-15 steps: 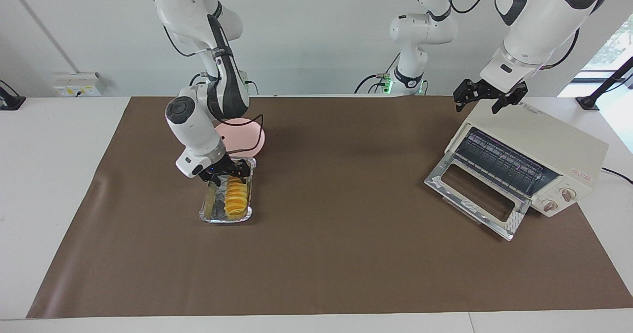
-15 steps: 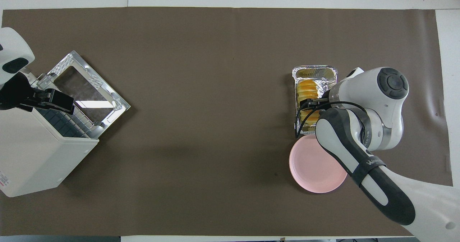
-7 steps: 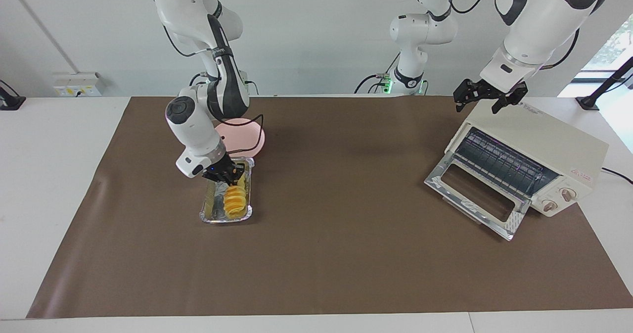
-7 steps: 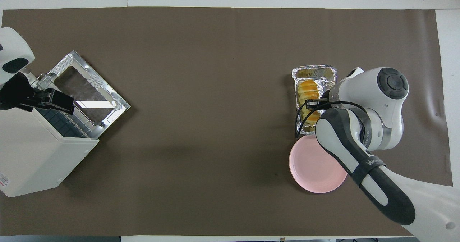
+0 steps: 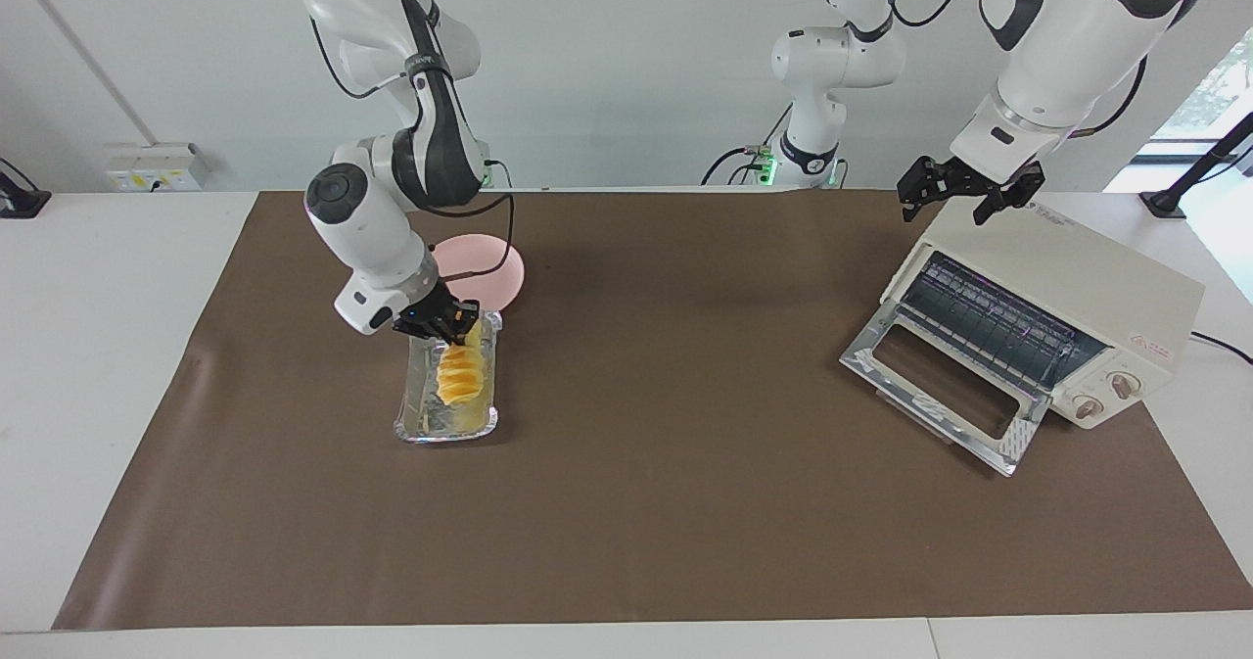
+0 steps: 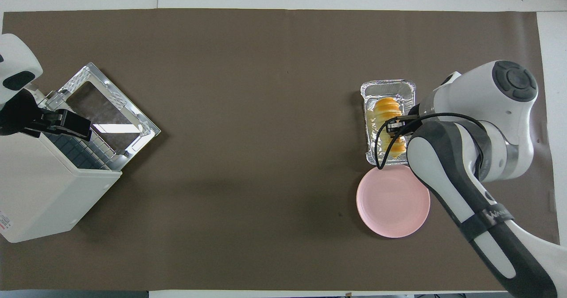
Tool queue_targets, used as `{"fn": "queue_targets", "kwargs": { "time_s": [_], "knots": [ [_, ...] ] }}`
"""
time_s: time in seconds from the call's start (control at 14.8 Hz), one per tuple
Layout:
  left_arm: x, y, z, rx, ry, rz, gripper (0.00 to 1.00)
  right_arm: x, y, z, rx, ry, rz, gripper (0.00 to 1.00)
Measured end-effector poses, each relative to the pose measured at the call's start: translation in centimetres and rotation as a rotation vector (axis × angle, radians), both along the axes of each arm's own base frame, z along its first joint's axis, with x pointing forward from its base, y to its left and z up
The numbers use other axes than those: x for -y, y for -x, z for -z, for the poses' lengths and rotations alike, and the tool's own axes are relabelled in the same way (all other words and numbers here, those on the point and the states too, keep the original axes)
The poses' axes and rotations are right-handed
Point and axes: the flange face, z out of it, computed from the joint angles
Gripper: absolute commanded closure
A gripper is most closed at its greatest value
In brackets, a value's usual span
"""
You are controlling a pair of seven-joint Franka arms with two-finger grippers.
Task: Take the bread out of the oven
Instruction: 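Grasp the yellow bread in the foil tray with the right gripper, then move the bread onto the pink plate with the right gripper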
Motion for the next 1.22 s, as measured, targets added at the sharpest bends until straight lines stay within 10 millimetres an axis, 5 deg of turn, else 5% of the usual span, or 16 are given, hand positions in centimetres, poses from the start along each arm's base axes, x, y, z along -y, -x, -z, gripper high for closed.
{"fn": "queue_targets", "kwargs": {
  "time_s": [0.2, 0.41, 0.74, 1.22],
  "knots": [
    [0.0, 0.0, 0.0, 0.000, 0.000, 0.000, 0.00, 1.2, 3.5, -4.7, -0.078, 0.000, 0.002, 1.00],
    [0.0, 0.0, 0.0, 0.000, 0.000, 0.000, 0.00, 1.6, 8.6, -5.6, -0.146, 0.014, 0.017, 1.00],
    [0.0, 0.0, 0.0, 0.000, 0.000, 0.000, 0.00, 2.1, 16.1, -1.3, -0.235, 0.044, 0.033, 1.00],
    [0.0, 0.0, 0.0, 0.000, 0.000, 0.000, 0.00, 0.9, 17.5, 3.1, -0.144, 0.052, 0.018, 1.00]
  ]
}}
